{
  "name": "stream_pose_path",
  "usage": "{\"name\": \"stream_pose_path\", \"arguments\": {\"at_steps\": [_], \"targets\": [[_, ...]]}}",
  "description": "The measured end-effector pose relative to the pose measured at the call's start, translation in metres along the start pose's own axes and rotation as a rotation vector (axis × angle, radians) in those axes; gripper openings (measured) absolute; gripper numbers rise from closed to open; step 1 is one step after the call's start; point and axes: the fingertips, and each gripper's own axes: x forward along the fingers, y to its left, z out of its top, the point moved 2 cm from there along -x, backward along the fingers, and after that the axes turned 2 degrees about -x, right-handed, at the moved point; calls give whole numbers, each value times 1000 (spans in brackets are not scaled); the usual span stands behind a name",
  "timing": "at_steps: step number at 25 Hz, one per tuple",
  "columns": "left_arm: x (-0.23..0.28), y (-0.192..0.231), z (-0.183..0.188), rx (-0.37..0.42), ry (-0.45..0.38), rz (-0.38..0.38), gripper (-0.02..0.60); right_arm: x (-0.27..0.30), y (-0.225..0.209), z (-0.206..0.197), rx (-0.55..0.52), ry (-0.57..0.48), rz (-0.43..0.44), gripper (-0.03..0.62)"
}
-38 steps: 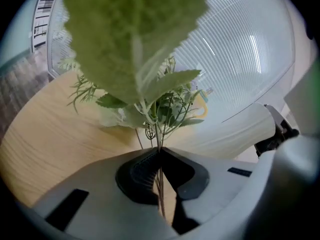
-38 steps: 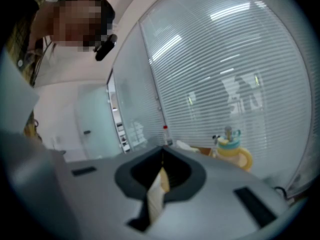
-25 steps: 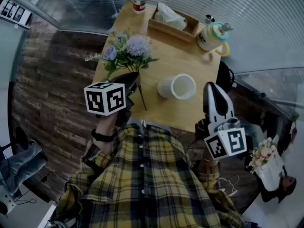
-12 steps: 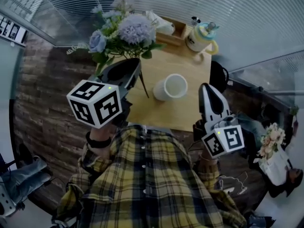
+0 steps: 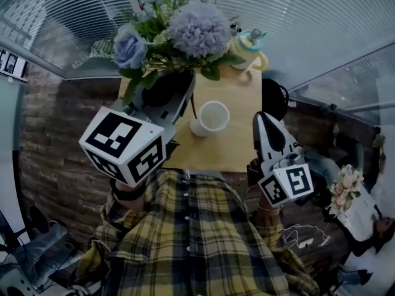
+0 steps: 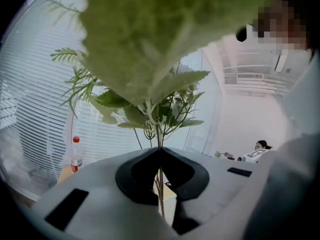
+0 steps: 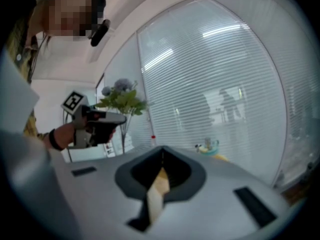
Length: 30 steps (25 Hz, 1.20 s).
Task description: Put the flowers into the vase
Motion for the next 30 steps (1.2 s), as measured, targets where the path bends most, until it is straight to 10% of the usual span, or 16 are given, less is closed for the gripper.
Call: {"name": "stream_pose_path", "arguments": {"at_steps": [8, 30], "targets": [[17, -38, 23, 154, -11, -59, 20, -4, -11, 1, 12, -15, -33, 14], [39, -58, -54, 159, 69, -166, 21, -9, -9, -10, 41, 20, -53, 13]]}}
